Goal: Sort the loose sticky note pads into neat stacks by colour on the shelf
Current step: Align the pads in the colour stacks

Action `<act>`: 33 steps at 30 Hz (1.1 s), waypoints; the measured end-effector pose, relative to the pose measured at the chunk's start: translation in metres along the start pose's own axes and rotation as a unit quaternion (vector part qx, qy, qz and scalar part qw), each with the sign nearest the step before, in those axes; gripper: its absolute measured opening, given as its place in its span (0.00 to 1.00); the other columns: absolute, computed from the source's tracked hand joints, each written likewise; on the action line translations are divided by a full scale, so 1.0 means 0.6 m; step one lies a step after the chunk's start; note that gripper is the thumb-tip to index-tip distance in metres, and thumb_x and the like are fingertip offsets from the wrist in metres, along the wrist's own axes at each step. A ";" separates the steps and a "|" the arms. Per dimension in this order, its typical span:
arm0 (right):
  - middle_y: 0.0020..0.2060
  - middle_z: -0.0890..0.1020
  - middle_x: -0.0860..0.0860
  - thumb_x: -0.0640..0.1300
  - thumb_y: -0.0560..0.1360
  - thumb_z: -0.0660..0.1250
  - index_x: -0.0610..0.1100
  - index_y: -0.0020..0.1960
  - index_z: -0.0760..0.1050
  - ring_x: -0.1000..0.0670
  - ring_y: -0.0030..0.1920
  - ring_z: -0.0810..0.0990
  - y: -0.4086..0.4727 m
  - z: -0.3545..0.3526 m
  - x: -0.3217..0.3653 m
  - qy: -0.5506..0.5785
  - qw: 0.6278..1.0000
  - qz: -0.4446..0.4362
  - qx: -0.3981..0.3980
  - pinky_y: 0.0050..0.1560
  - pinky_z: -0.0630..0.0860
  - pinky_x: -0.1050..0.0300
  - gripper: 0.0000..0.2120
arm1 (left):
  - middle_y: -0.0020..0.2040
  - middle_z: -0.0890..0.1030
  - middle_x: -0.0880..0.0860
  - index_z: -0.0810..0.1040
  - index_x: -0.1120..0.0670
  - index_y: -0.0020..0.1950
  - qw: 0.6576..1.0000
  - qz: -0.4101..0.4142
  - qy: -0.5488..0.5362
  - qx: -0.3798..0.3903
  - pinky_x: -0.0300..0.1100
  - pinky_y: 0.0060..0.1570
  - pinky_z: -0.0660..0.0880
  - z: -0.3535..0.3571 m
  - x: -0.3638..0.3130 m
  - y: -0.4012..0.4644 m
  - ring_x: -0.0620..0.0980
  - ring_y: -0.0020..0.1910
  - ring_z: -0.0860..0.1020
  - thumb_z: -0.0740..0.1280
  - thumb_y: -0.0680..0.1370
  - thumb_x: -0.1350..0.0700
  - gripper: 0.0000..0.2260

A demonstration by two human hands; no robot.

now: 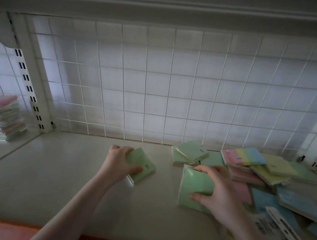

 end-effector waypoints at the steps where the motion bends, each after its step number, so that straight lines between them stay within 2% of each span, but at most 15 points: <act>1: 0.51 0.68 0.59 0.40 0.59 0.80 0.63 0.53 0.70 0.54 0.54 0.70 0.000 -0.001 0.001 0.012 1.000 -0.010 -0.002 0.50 0.62 0.75 0.32 | 0.59 0.69 0.56 0.75 0.55 0.65 1.000 0.001 -0.024 -0.006 0.34 0.54 0.63 -0.004 0.001 -0.003 0.49 0.54 0.70 0.79 0.65 0.56 0.30; 5: 0.55 0.74 0.58 0.37 0.62 0.78 0.69 0.54 0.67 0.56 0.58 0.71 -0.002 -0.002 0.001 0.025 0.999 -0.028 0.001 0.53 0.62 0.74 0.35 | 0.58 0.72 0.57 0.76 0.48 0.61 0.993 -0.021 -0.118 -0.004 0.38 0.52 0.69 -0.014 0.010 -0.011 0.53 0.55 0.74 0.78 0.64 0.62 0.28; 9: 0.57 0.69 0.70 0.37 0.65 0.77 0.66 0.63 0.64 0.62 0.60 0.67 -0.008 -0.006 0.005 0.069 0.998 -0.004 -0.008 0.55 0.63 0.69 0.38 | 0.50 0.74 0.53 0.69 0.50 0.67 0.978 -0.058 -0.201 -0.004 0.41 0.49 0.71 -0.026 0.012 -0.023 0.52 0.48 0.75 0.78 0.64 0.66 0.35; 12: 0.54 0.73 0.65 0.39 0.64 0.78 0.61 0.63 0.69 0.58 0.58 0.70 -0.011 -0.008 0.003 0.073 0.997 0.022 -0.019 0.54 0.66 0.62 0.35 | 0.47 0.76 0.53 0.69 0.53 0.66 0.967 -0.079 -0.239 -0.037 0.41 0.47 0.72 -0.038 0.016 -0.039 0.51 0.44 0.76 0.77 0.63 0.69 0.35; 16: 0.50 0.77 0.60 0.41 0.65 0.77 0.57 0.60 0.74 0.57 0.50 0.74 -0.014 -0.012 0.009 0.054 0.998 0.011 -0.016 0.45 0.69 0.65 0.27 | 0.46 0.78 0.53 0.74 0.56 0.55 0.959 -0.092 -0.265 -0.049 0.38 0.40 0.73 -0.044 0.018 -0.072 0.47 0.41 0.76 0.77 0.64 0.69 0.23; 18: 0.50 0.77 0.59 0.41 0.66 0.76 0.55 0.60 0.76 0.57 0.47 0.75 -0.015 -0.019 0.016 0.024 1.000 0.000 -0.015 0.42 0.68 0.66 0.25 | 0.44 0.79 0.52 0.75 0.57 0.52 0.955 -0.096 -0.277 -0.045 0.41 0.42 0.75 -0.040 0.019 -0.089 0.48 0.42 0.77 0.76 0.65 0.68 0.19; 20: 0.48 0.76 0.60 0.40 0.67 0.75 0.52 0.58 0.76 0.55 0.48 0.76 -0.017 -0.025 0.025 -0.001 1.000 -0.006 -0.006 0.41 0.68 0.63 0.22 | 0.43 0.79 0.53 0.76 0.56 0.48 0.951 -0.101 -0.287 -0.048 0.44 0.44 0.77 -0.035 0.021 -0.104 0.50 0.41 0.78 0.76 0.66 0.67 0.16; 23: 0.49 0.78 0.59 0.41 0.67 0.75 0.53 0.56 0.74 0.54 0.47 0.77 -0.020 -0.029 0.037 -0.039 0.999 -0.019 0.013 0.39 0.69 0.63 0.21 | 0.42 0.80 0.53 0.75 0.51 0.43 0.955 -0.098 -0.276 -0.044 0.41 0.39 0.76 -0.026 0.023 -0.123 0.50 0.40 0.78 0.76 0.67 0.65 0.15; 24: 0.49 0.79 0.56 0.41 0.67 0.74 0.54 0.57 0.72 0.53 0.45 0.77 -0.021 -0.032 0.044 -0.059 0.998 -0.027 0.023 0.39 0.71 0.60 0.22 | 0.42 0.80 0.53 0.75 0.50 0.43 0.958 -0.095 -0.268 -0.042 0.41 0.39 0.76 -0.024 0.023 -0.129 0.50 0.40 0.79 0.76 0.67 0.65 0.15; 26: 0.46 0.80 0.52 0.42 0.69 0.73 0.60 0.66 0.64 0.53 0.39 0.78 -0.021 -0.034 0.054 -0.099 0.993 -0.044 0.056 0.37 0.75 0.57 0.32 | 0.44 0.80 0.53 0.74 0.48 0.44 0.963 -0.089 -0.252 -0.039 0.46 0.46 0.78 -0.023 0.023 -0.136 0.53 0.44 0.79 0.76 0.67 0.65 0.17; 28: 0.40 0.77 0.56 0.41 0.70 0.71 0.65 0.73 0.52 0.57 0.32 0.74 -0.019 -0.033 0.062 -0.143 0.984 -0.066 0.084 0.27 0.68 0.64 0.41 | 0.46 0.80 0.55 0.73 0.48 0.45 0.964 -0.084 -0.250 -0.036 0.51 0.51 0.77 -0.026 0.020 -0.144 0.56 0.48 0.79 0.76 0.66 0.66 0.18; 30: 0.44 0.76 0.58 0.41 0.71 0.68 0.66 0.73 0.50 0.58 0.29 0.72 -0.014 -0.031 0.070 -0.166 0.978 -0.075 0.100 0.26 0.63 0.66 0.41 | 0.47 0.81 0.56 0.74 0.48 0.46 0.964 -0.080 -0.249 -0.038 0.52 0.52 0.77 -0.030 0.019 -0.151 0.56 0.48 0.79 0.77 0.64 0.65 0.19; 32: 0.52 0.79 0.53 0.42 0.72 0.67 0.64 0.71 0.57 0.54 0.35 0.74 -0.011 -0.029 0.076 -0.170 0.977 -0.075 0.107 0.30 0.66 0.61 0.35 | 0.46 0.80 0.55 0.74 0.50 0.47 0.963 -0.078 -0.255 -0.046 0.48 0.49 0.78 -0.034 0.022 -0.157 0.53 0.45 0.79 0.77 0.64 0.65 0.19; 33: 0.53 0.79 0.52 0.43 0.72 0.66 0.61 0.69 0.62 0.52 0.37 0.75 -0.010 -0.029 0.078 -0.168 0.977 -0.068 0.111 0.33 0.67 0.58 0.29 | 0.44 0.80 0.54 0.74 0.50 0.46 0.960 -0.073 -0.265 -0.050 0.44 0.45 0.77 -0.035 0.022 -0.161 0.51 0.43 0.78 0.75 0.66 0.67 0.18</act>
Point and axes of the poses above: each hand's wrist, its own y-axis towards the middle knuckle, its own z-axis out of the palm, x = y × z, the point moved 5 cm from there along y, towards the middle knuckle
